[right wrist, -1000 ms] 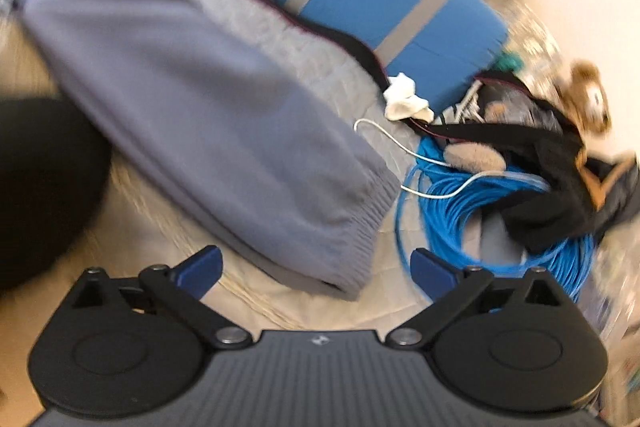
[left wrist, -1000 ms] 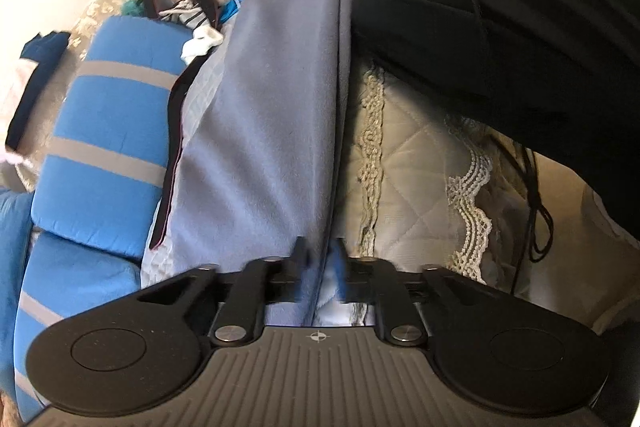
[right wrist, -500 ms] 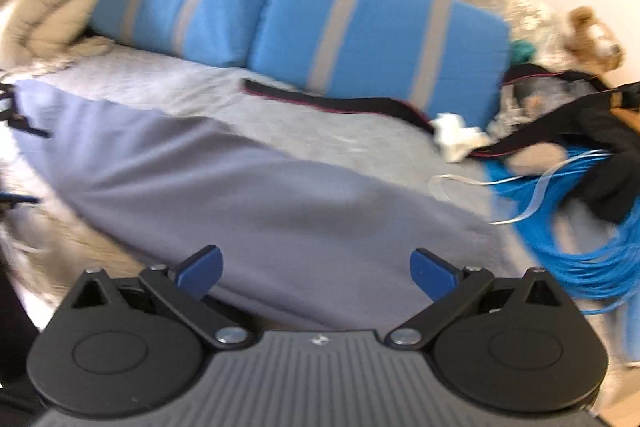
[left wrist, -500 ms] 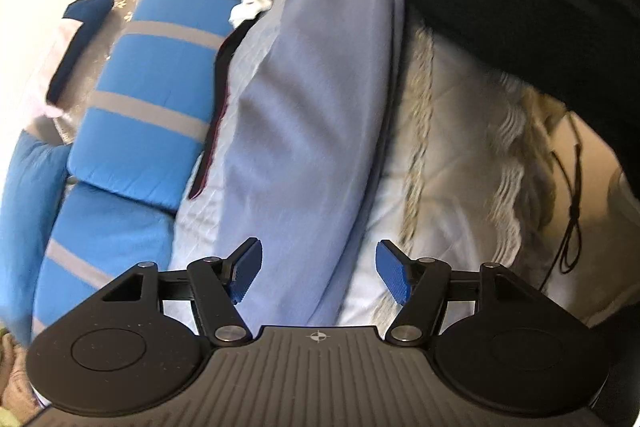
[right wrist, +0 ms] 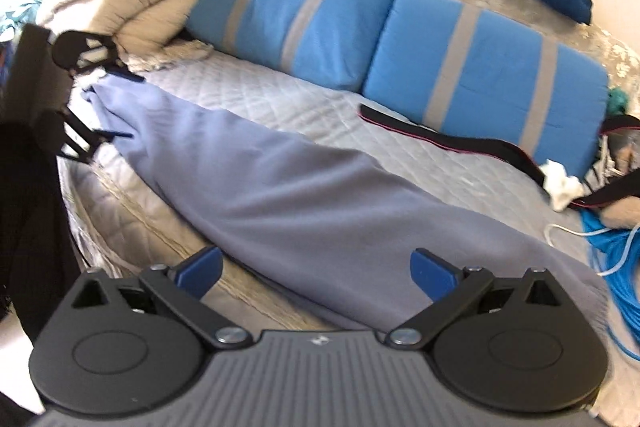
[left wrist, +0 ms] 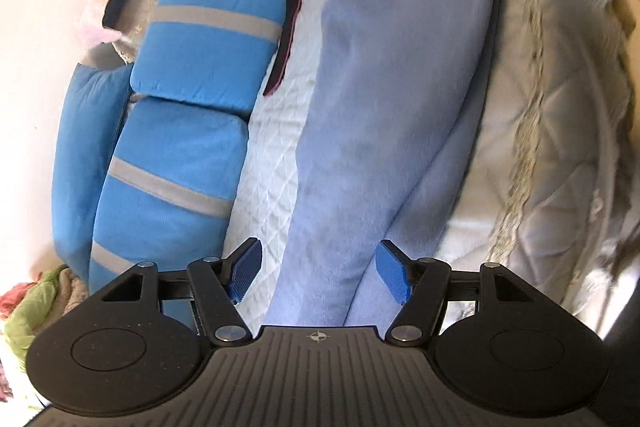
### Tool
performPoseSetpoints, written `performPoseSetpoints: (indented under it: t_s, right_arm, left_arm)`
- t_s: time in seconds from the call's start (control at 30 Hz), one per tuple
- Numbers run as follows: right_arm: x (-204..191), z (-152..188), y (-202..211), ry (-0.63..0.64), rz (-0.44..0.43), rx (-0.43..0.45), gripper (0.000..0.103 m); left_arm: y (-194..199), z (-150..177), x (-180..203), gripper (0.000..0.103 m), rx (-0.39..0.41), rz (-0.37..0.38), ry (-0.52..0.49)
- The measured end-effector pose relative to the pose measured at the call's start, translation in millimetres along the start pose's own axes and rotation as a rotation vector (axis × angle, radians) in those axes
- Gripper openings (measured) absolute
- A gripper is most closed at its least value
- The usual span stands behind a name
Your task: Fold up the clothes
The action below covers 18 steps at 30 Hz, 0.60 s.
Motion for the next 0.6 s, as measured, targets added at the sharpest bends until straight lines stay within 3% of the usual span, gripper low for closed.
performPoseSetpoints:
  t_s: [0.2, 0.33, 0.4, 0.6]
  right_arm:
    - [-16.7, -6.7, 1.1, 0.034, -0.019, 0.039, 0.103]
    - [-16.2, -10.4, 5.6, 0.031, -0.010, 0.061, 0.103]
    - [-12.7, -12.5, 12.8, 0.022, 0.016, 0.108, 0.103]
    - [-0.3, -20.0, 28.8, -0.010, 0.076, 0.191, 0.103]
  left_arm:
    - [-16.8, -2.2, 12.5, 0.062, 0.000, -0.016, -0.024]
    - [-30.6, -3.3, 19.3, 0.063, 0.029, -0.089, -0.024]
    - [-31.5, -2.0, 19.6, 0.070, 0.025, -0.129, -0.039]
    - [-12.1, 5.8, 4.2, 0.070, 0.001, -0.247, -0.049]
Point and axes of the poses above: each gripper's, at about its wrist camera, not at the fingertips, and y roughly against the way its jaws point, x to its right, z to its underside, the point moved 3 cm from there along -y, roughly the way its jaws point, and after that the axes turned 3 degrees about x, right-handed, at the moved point
